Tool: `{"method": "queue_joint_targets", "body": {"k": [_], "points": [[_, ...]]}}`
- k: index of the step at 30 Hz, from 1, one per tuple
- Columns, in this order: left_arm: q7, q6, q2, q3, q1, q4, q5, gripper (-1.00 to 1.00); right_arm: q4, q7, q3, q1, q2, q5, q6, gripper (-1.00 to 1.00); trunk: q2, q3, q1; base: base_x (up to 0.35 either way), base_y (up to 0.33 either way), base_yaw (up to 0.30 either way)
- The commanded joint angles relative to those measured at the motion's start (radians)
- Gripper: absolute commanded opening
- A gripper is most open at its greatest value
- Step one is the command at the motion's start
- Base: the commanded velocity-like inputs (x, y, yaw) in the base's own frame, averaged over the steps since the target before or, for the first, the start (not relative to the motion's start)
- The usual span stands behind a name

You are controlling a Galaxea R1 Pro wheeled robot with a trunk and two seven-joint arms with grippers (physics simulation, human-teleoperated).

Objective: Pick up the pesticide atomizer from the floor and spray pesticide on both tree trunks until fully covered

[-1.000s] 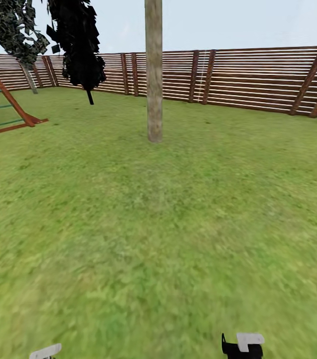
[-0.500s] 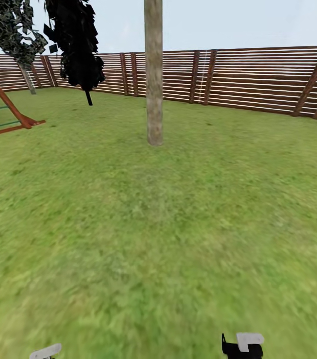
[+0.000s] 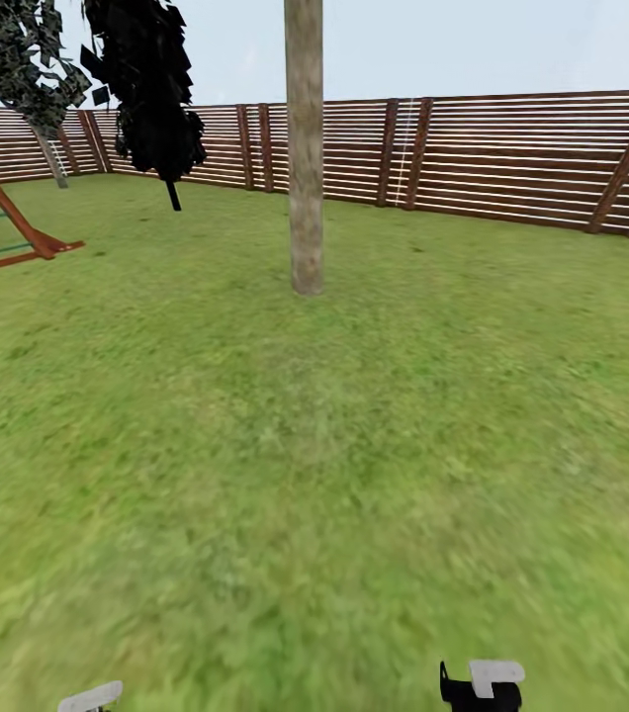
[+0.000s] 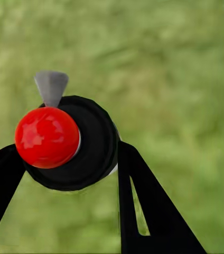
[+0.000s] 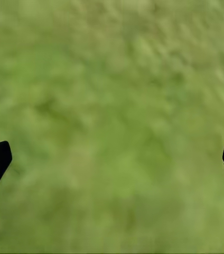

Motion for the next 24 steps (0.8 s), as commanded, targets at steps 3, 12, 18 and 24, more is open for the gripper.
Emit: {"method": "queue_joint_targets", "body": {"k": [3,12,18,24], "points": [[0.000,0.000,0.000,0.000,0.000,0.000,0.000,-1.00,0.000,0.000,0.000,0.000,0.000,0.000,0.000,1.00,0.000,0.000,0.000,0.336,0.000,0.000],[0.000,-0.001,0.000,0.000,0.000,0.000,0.000,-1.00,0.000,0.000,0.001,0.000,0.000,0.000,0.000,1.00,0.000,0.000,0.000,0.336,0.000,0.000],[0.000,-0.001,0.000,0.000,0.000,0.000,0.000,-1.00,0.000,0.000,0.001,0.000,0.001,0.000,0.000,1.00,0.000,0.003,0.000,0.336,0.000,0.000],[0.000,-0.001,0.000,0.000,0.000,0.000,0.000,-1.00,0.000,0.000,0.001,0.000,0.002,0.000,0.000,1.00,0.000,0.012,0.000,0.336,0.000,0.000]]}}
